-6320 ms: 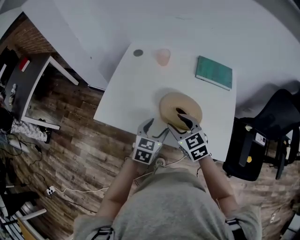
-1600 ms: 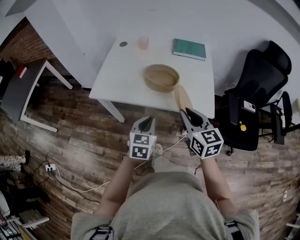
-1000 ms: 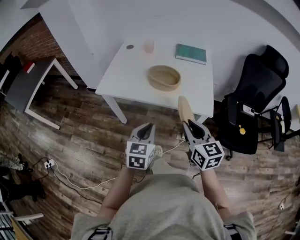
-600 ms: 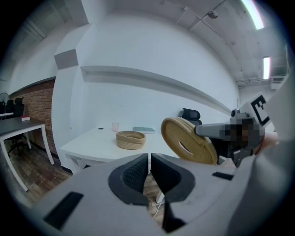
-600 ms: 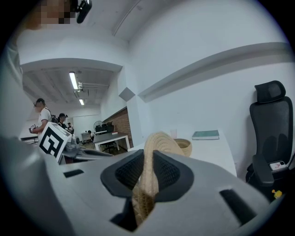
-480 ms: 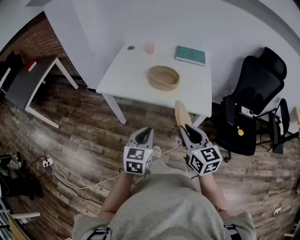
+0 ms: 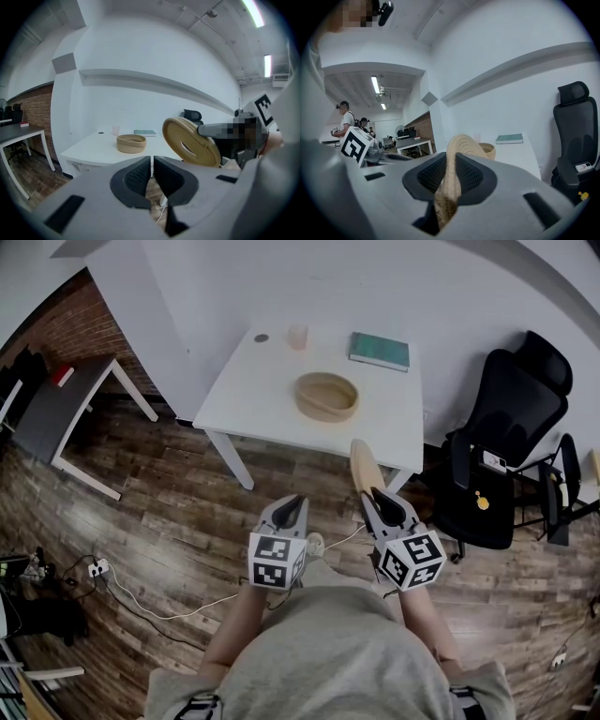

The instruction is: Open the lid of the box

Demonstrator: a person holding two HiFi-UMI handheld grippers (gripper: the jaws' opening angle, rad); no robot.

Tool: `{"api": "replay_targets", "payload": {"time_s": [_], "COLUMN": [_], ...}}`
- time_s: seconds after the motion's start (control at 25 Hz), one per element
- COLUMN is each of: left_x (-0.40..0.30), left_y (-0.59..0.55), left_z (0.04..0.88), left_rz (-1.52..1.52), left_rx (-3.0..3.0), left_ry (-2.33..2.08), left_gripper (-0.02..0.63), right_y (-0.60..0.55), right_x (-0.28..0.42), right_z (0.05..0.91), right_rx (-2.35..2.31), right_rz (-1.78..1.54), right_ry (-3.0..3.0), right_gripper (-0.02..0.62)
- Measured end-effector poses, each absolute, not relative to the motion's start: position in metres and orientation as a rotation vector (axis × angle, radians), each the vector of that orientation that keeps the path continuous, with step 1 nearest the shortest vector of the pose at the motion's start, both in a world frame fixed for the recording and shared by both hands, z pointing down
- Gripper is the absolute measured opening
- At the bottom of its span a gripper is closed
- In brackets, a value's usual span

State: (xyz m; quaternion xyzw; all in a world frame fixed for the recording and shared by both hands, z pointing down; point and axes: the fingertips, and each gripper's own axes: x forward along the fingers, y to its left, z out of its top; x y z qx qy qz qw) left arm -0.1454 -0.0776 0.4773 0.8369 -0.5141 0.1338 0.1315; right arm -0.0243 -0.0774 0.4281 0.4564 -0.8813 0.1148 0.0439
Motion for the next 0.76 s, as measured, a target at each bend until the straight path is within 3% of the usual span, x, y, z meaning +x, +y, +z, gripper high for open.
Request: {"api": "replay_targets", "payload": {"time_s": [0.76], "left_x": [-0.1387], "left_y": [-0.0811], "left_z": [0.4747], "left_rz": [0.39], "left_rx": [2.446], "left_ry": [-1.488], "left_gripper": [0.02], "right_y": [-0.0806], "right_x": [-0.0204], "right_z": [0.4277], "right_rx": [1.399], "right_rz": [0.367], "right_ry": [-2.705], "right_gripper": [0.068]}}
